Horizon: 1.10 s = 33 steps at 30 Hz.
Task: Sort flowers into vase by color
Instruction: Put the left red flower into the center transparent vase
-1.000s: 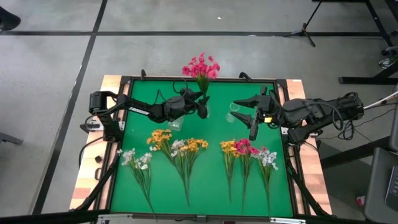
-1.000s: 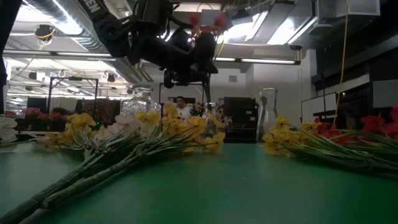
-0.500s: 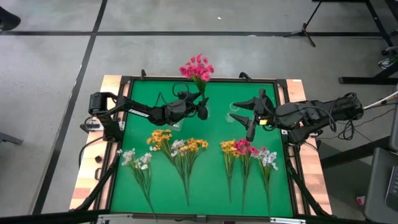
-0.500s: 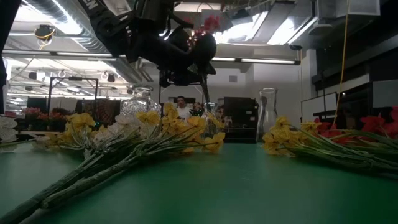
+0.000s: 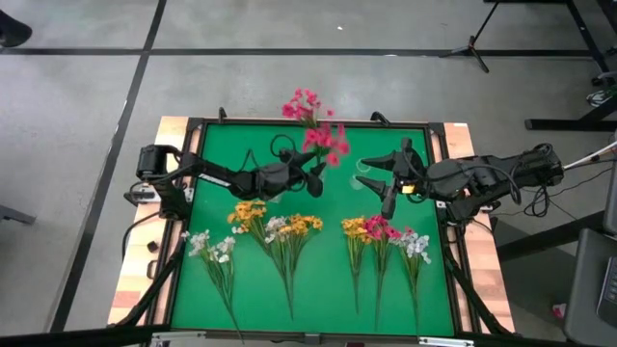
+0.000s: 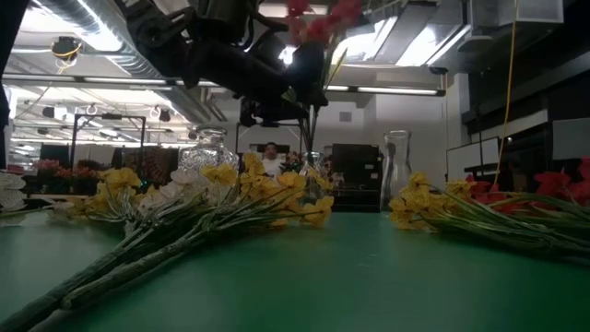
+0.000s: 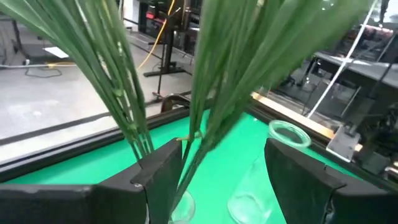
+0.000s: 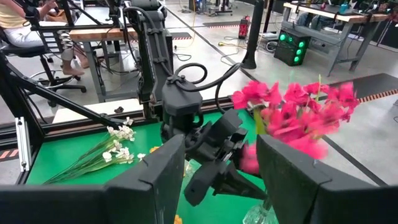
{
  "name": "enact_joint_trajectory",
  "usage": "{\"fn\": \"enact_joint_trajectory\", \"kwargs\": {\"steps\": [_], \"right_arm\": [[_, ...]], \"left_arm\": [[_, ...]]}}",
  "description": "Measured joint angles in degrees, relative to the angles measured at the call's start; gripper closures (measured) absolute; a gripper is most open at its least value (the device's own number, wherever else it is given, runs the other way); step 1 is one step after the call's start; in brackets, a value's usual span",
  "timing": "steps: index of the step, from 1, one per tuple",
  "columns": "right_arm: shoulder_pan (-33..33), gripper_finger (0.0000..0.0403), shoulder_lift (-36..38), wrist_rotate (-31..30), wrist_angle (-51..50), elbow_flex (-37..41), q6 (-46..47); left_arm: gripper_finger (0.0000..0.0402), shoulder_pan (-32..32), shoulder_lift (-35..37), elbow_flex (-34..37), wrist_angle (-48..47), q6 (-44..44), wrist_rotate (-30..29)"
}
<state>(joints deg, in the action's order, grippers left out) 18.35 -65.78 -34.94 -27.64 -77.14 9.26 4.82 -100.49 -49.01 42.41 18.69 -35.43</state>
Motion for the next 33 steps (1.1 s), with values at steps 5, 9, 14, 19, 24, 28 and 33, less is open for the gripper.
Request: {"fn": "enact_joint_trajectory", "kwargs": {"steps": [5,9,14,19,24,28,33], "right_arm": [[0.0,0.0205,0.0,-0.02,-0.04,0.0,0.02],[0.0,0.0205,0.0,-0.02,-1.66,0.0,1.39],[0.0,0.0205,-0.26,-2.22,-5.27,0.0,2.95],[-1.04,0.0205,-1.55,-3.77,-6.88,0.0,4.27],[-4.26,0.0205,-4.27,0.01,-6.58,0.0,5.75],[-7.33,0.0205,-8.24,3.69,-6.22,0.0,5.43],[-11.98,0.0205,-13.11,7.33,-3.39,0.0,3.8]], "left_arm": [[0.0177,0.05,0.0,0.0,0.01,-1.22,-2.38],[0.0177,0.16,1.42,0.0,-0.31,-1.28,-3.03],[0.0177,0.03,6.03,-0.02,-2.26,-1.28,-3.15],[0.0177,0.06,10.72,-0.02,-7.9,-1.25,-3.14],[0.0177,0.86,12.29,-0.02,-9.19,-1.23,-3.09],[0.0177,0.92,12.67,-0.02,-9.15,-1.19,-3.09],[0.0177,0.9,12.79,-0.02,-9.32,-0.69,-2.51]]}}
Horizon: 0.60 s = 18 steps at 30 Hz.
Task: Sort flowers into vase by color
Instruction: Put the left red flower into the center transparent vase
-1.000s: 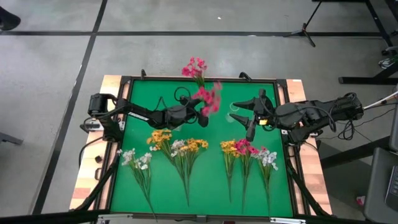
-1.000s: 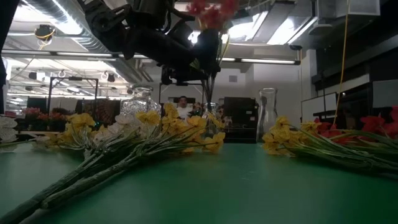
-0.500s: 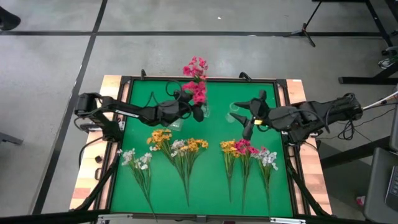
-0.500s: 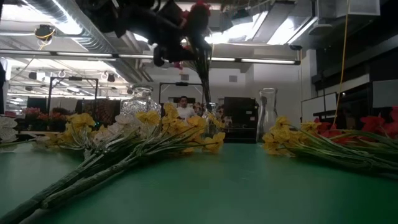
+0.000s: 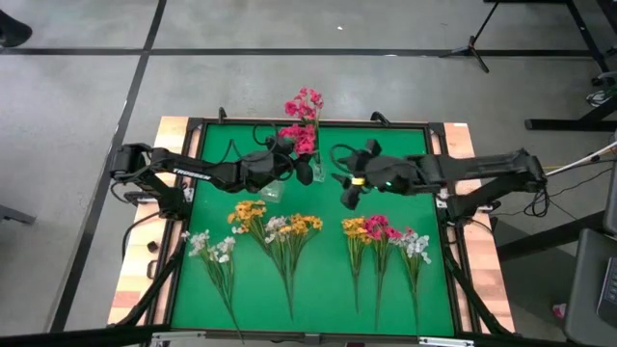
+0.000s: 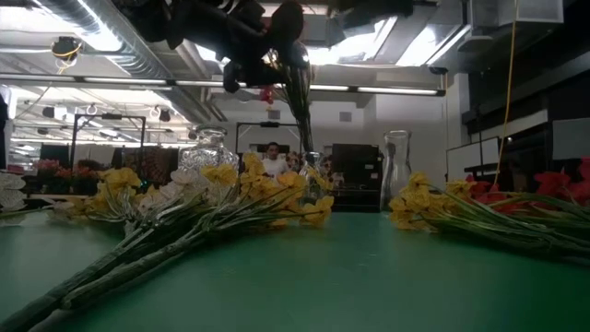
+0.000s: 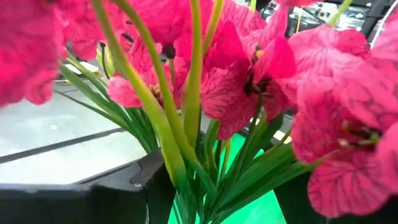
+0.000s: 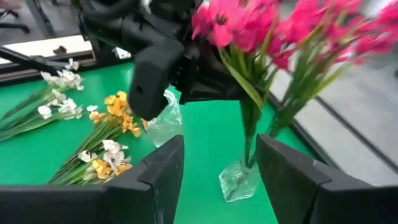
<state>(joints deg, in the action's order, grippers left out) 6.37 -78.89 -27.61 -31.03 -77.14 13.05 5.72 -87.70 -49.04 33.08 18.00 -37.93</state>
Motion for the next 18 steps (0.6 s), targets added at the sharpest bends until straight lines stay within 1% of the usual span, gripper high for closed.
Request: {"fn": "enact_joint_trajectory", "kwargs": {"steps": [3,6,12,16,18], "right_arm": [[-2.58,0.0205,-2.08,5.49,1.93,0.01,-0.76],[-4.1,0.0205,-3.66,6.3,2.4,0.0,-1.33],[-6.13,0.0205,-4.42,9.83,2.51,0.0,-1.47],[-7.19,0.0205,-4.42,10.82,2.57,0.04,-2.45],[-7.51,0.0205,-4.3,11.43,5.16,1.58,-2.94]], "left_arm": [[0.0177,0.0,0.02,0.0,-1.99,1.27,0.16],[0.0177,0.0,0.02,0.0,-4.73,1.45,0.35],[0.0177,0.01,0.02,-0.19,-5.92,1.44,1.71],[0.0177,-0.23,0.02,-2.71,-9.07,1.4,1.84],[0.0177,-0.39,0.02,-3.96,-10.64,1.37,1.74]]}}
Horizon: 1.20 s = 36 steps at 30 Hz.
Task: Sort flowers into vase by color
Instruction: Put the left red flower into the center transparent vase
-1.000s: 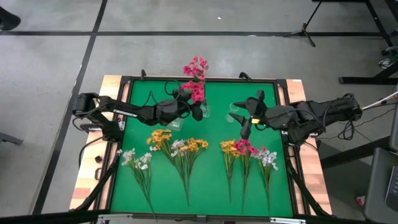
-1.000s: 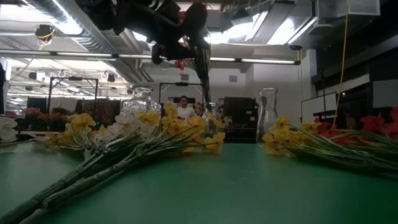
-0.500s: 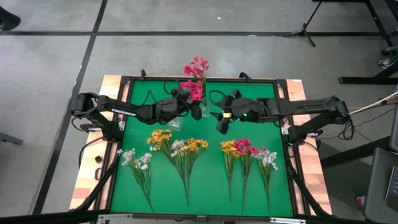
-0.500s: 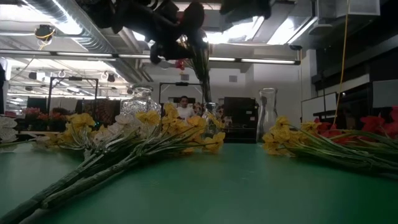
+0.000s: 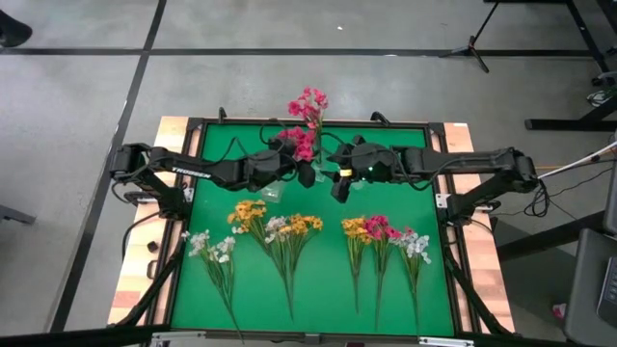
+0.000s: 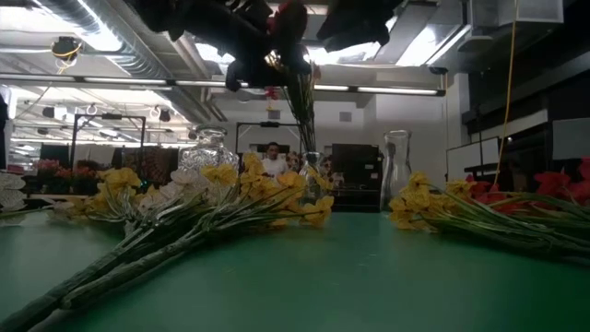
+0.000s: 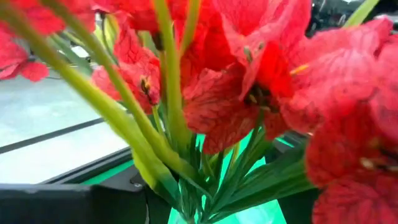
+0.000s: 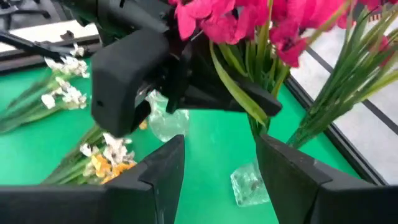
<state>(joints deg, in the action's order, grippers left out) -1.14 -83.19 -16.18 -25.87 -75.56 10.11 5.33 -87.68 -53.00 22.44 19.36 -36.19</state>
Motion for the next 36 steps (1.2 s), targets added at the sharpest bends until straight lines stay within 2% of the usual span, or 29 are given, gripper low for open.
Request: {"fn": "enact_joint_trajectory", "kwargs": {"steps": [4,7,10,16,19,26,33,36], "right_arm": [[-2.06,0.0205,0.08,3.32,5.84,6.59,-0.06],[-3.36,0.0205,0.11,6.53,14.91,11.96,-0.03],[-3.75,0.0205,0.1,6.69,24.36,16.86,-0.76],[-7.1,0.0205,-0.34,11.52,39.91,22.97,-1.49],[-7.64,0.0205,-0.6,12.92,42.35,23.69,-1.16],[-7.46,0.0205,-3.69,15.82,40.23,23.73,0.26],[-7.78,0.0205,-8.92,15.72,49.58,23.71,0.39],[-8.58,0.0205,-10.24,12.59,51.69,23.71,0.19]], "left_arm": [[0.0177,-0.18,0.0,-2.46,-3.07,-1.14,-0.19],[0.0177,-0.16,0.0,-3.01,-4.21,-1.5,-0.3],[0.0177,-0.16,0.0,-3.01,-4.45,-1.5,-0.32],[0.0177,-0.16,0.0,-3.07,-5.02,-0.17,-0.07],[0.0177,-0.16,0.0,-3.07,-5.02,-0.1,0.0],[0.0177,0.41,0.0,-3.07,-4.99,0.01,0.09],[0.0177,0.34,0.0,-3.07,-5.03,-0.01,0.12],[0.0177,0.27,0.0,-3.07,-5.06,0.0,0.12]]}}
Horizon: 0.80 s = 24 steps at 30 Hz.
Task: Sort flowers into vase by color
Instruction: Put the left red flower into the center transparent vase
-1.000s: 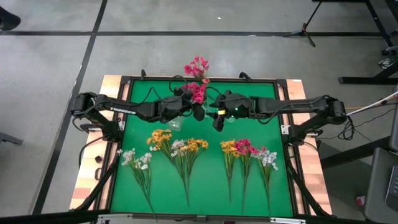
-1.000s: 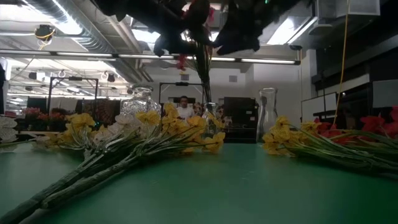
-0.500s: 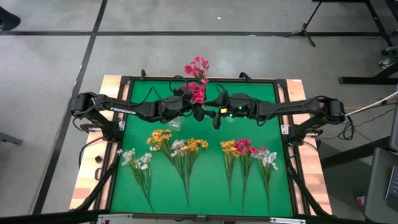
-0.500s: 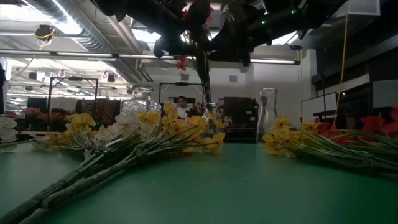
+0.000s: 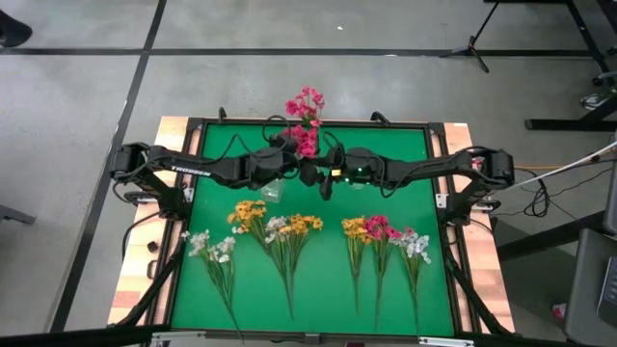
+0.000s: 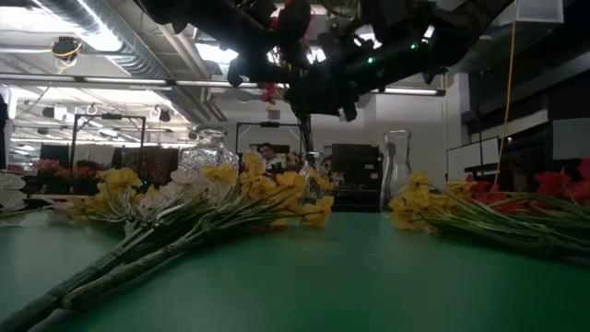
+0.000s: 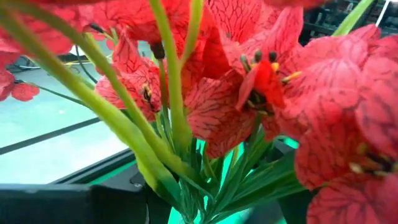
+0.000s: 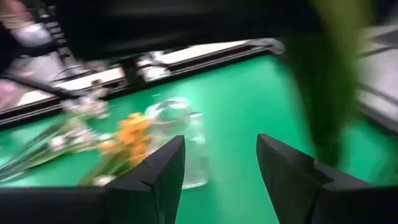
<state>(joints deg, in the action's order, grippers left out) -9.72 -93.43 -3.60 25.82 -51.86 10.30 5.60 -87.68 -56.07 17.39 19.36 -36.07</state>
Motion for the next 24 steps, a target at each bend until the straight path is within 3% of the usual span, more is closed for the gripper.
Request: {"fn": "enact_joint_trajectory", "kwargs": {"steps": [5,24], "right_arm": [[-0.91,0.0205,-0.59,-7.55,0.21,0.0,0.12],[-0.8,0.0205,-0.61,-8.02,1.39,0.0,3.41]], "left_arm": [[0.0177,-0.54,0.0,0.0,-0.03,0.02,-0.04],[0.0177,-2.79,-0.05,0.0,-9.67,-0.33,-1.61]]}}
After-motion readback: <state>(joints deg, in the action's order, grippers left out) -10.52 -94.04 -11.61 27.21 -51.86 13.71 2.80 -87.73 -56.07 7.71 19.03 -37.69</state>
